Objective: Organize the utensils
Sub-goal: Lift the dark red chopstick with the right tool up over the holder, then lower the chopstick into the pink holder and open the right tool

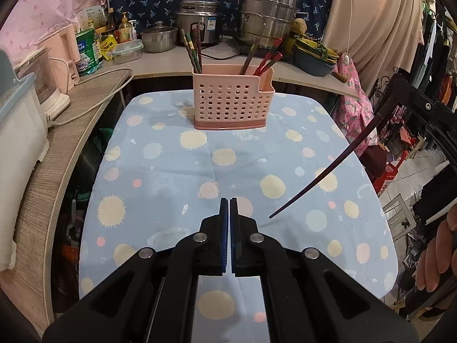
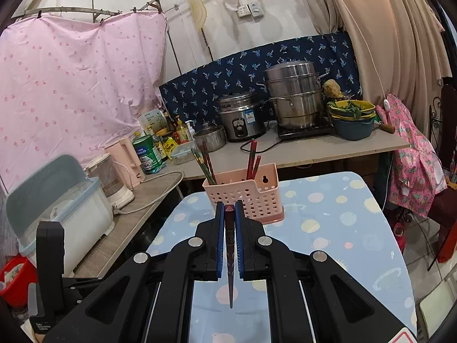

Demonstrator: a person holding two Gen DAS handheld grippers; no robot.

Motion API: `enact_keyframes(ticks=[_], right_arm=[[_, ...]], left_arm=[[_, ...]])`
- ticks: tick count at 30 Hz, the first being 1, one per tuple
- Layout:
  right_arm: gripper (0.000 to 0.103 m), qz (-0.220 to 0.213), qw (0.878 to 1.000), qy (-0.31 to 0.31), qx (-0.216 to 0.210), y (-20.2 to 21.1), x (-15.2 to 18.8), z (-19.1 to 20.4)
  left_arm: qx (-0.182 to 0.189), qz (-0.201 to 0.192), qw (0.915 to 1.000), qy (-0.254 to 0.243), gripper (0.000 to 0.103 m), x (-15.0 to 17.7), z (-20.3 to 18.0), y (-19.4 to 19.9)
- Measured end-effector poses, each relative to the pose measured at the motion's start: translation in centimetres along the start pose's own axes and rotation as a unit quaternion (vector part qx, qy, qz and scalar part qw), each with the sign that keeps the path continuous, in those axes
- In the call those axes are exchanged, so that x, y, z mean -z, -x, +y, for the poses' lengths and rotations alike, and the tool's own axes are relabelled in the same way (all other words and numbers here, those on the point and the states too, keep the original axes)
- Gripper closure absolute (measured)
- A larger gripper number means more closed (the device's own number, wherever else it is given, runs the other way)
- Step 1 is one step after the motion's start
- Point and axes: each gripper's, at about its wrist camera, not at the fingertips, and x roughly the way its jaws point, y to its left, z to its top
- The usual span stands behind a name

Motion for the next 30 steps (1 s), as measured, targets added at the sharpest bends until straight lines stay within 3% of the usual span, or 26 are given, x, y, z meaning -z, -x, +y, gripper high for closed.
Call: enact_keyframes(ticks=[5, 13, 21, 30], right_arm=[[0.095, -0.007, 1.0, -0.007, -0.013, -2.5, -2.9, 0.0], [0.095, -0.058, 0.998, 0.004, -0.019, -6.8, -9.8, 1.3], [0.095, -0.103, 0.995, 0.013, -0.002, -11.3, -16.4, 2.2], [0.095, -0.078, 0.997, 0.011, 0.024, -17.7, -17.4, 1.3]], left_arm=[[-0.004, -0.011, 0.9999, 0.003, 0.102, -3.8, 1.0, -0.4], [-0.011, -0.051, 0.9986, 0.006, 0.102, -12.2, 2.3, -0.9], [-0.013, -0.089, 0.9959, 0.002, 0.102, -19.6, 2.2, -2.3], [-0.022, -0.076, 0.9969, 0.001, 0.102, -22.9, 1.9, -6.9]])
